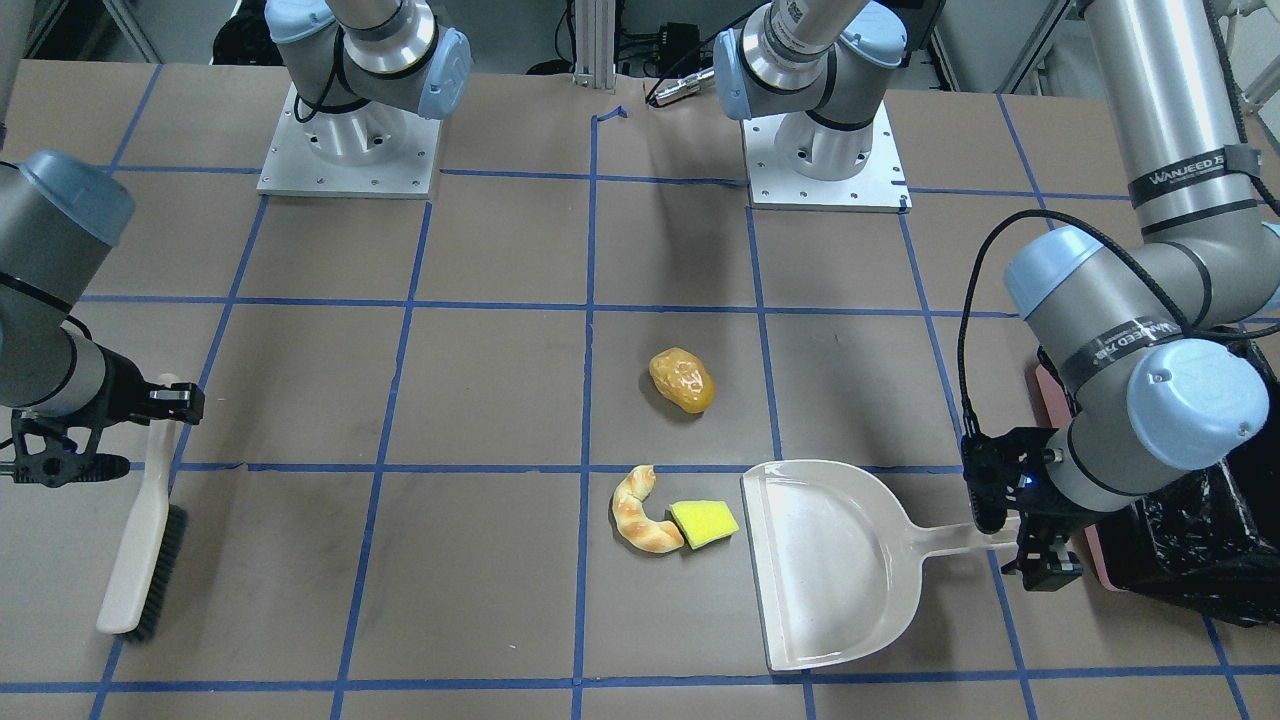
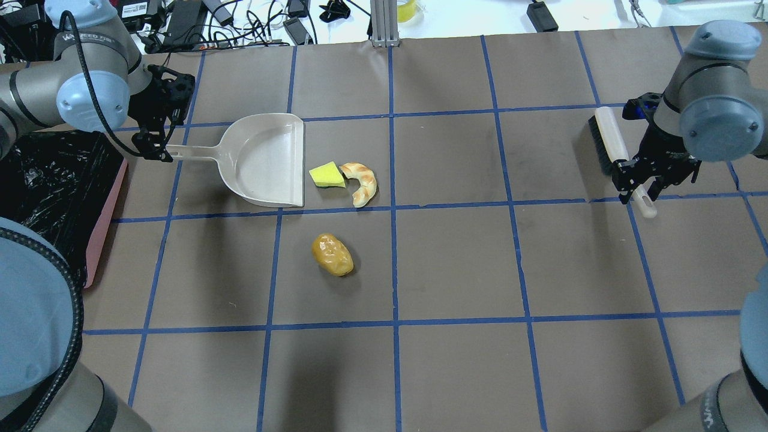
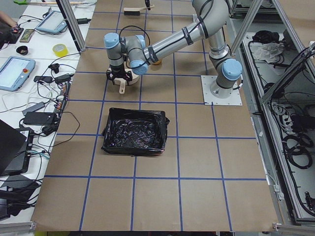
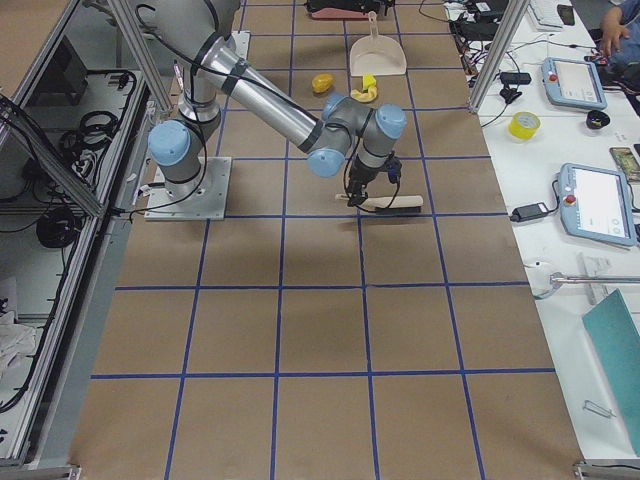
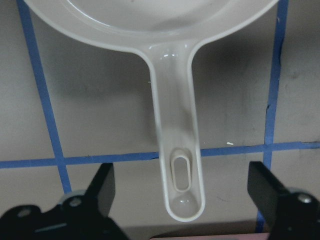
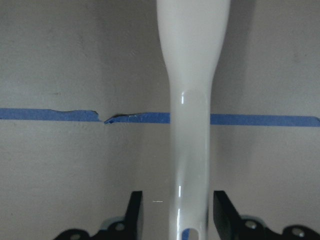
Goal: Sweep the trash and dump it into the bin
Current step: 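Lift the white brush with the right gripper and move it toward the dustpan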
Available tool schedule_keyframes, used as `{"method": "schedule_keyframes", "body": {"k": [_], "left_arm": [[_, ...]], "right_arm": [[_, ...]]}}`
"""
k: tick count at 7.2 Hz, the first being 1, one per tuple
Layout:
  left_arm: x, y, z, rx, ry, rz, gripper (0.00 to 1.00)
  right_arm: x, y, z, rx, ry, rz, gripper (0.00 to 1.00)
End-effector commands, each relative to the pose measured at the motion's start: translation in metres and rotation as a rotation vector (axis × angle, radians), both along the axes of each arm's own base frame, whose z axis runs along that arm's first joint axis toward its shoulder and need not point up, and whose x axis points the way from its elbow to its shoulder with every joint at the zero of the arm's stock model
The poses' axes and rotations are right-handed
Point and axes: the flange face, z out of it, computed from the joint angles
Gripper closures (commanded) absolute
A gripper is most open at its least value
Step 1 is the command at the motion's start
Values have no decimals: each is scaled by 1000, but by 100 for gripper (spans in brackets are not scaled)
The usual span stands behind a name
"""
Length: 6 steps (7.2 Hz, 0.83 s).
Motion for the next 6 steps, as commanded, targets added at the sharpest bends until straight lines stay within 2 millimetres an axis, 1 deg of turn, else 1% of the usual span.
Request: {"method": "schedule_keyframes", "body": {"k": [1,2,3,4,5,6], "left_arm": [[7,5,-18,-5,3,15,6],[8,3,-22,-11,4,47,6],[5,3,-28,-11,23,108,6],[5,3,-34,-5,28,160,6],[5,4,-36,-1,30,162,6],[-1,9,-45,11,71,176,6]], "right_arm": [[0,1,-2,5,1,-13,68],[0,2,0,0,3,-15,89],[-1,1,3,-4,9,-25,100],[0,0,9,-14,17,-47,100],[3,-1,15,-19,34,-88,100],[24,-5,41,-47,81,-56,100]]}}
